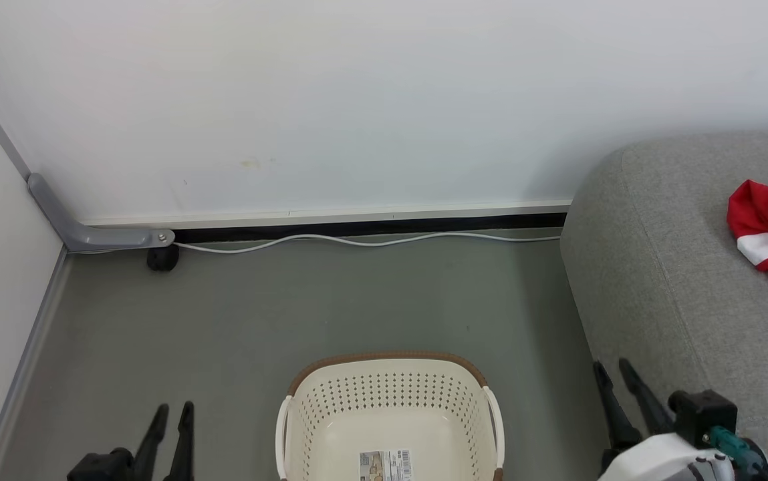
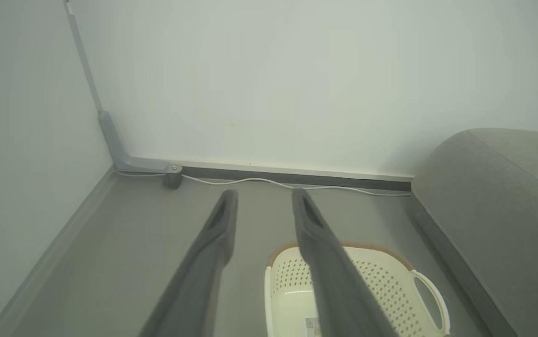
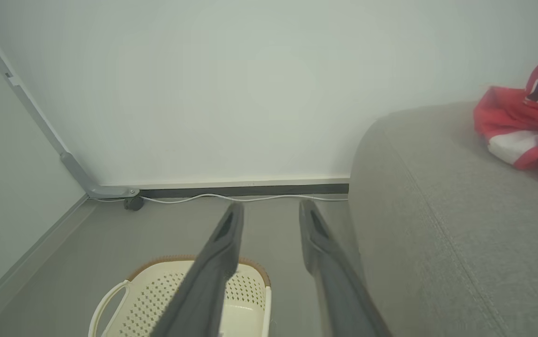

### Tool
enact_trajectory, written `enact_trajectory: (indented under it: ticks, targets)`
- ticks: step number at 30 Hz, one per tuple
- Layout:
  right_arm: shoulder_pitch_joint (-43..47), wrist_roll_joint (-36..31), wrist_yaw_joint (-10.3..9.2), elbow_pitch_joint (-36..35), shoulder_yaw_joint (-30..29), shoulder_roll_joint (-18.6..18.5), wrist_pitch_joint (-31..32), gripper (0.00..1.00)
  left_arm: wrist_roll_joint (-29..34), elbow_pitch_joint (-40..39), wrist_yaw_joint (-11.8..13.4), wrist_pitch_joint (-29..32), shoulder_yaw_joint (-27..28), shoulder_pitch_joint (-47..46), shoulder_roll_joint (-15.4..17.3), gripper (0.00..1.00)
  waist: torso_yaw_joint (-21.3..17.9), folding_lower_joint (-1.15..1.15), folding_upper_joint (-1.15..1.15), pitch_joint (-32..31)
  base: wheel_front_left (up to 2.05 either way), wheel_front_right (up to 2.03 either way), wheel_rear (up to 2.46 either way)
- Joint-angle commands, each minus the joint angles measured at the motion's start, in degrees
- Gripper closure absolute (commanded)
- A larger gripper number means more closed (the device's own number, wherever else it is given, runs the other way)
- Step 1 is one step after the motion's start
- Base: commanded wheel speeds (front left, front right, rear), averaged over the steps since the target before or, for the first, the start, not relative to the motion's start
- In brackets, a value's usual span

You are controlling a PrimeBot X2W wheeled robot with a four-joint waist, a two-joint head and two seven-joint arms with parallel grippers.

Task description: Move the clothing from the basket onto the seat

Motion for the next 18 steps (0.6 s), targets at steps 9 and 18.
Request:
enact_trajectory:
  ticks: [9,18]
  targets:
    - [1.2,4.2,0.00,0.5,-0.5,0.2,1.2,1.00,-4.3,1.1,0.0,1.4,0.4,-0.1,-0.4,1.00,0.0,0.13,0.00,-0.1,0.00,0.00,0.00]
    - [1.0,10.0,0.00,-0.4,-1.5,0.2,2.6,1.00,-10.3,0.5,0.0,2.7,0.4,-0.7,-0.3,1.00,0.0,0.00,0.00,0.1,0.00,0.00,0.00]
